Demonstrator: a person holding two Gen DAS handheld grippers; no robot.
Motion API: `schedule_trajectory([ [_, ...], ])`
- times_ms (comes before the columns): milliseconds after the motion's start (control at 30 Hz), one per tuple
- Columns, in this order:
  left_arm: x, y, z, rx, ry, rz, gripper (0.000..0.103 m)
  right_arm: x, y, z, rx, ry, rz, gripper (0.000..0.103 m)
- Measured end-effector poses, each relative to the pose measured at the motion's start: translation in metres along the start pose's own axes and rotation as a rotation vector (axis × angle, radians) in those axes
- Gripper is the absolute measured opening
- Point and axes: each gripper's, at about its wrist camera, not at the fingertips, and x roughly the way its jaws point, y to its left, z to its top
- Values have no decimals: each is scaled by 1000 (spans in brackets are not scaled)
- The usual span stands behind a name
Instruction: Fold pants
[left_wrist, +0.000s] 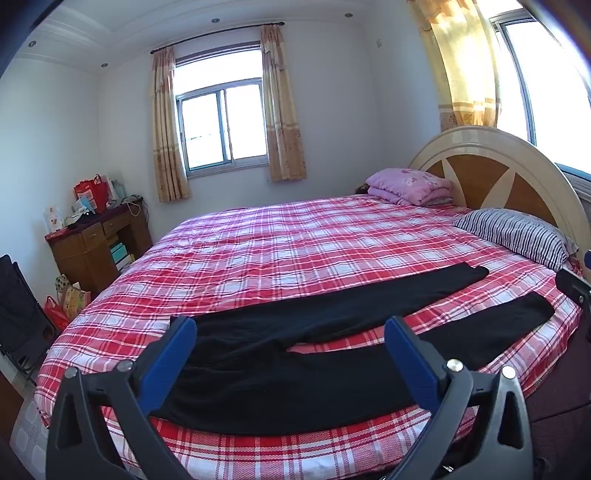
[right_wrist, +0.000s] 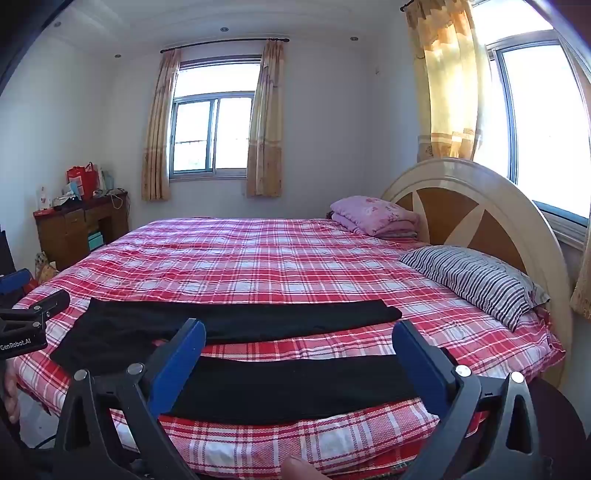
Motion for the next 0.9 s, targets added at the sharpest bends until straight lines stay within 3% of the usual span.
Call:
schedule_trajectory([
  [900,4,4,-3,-11,16,4,103,6,-2,0,0,11,-4,102],
])
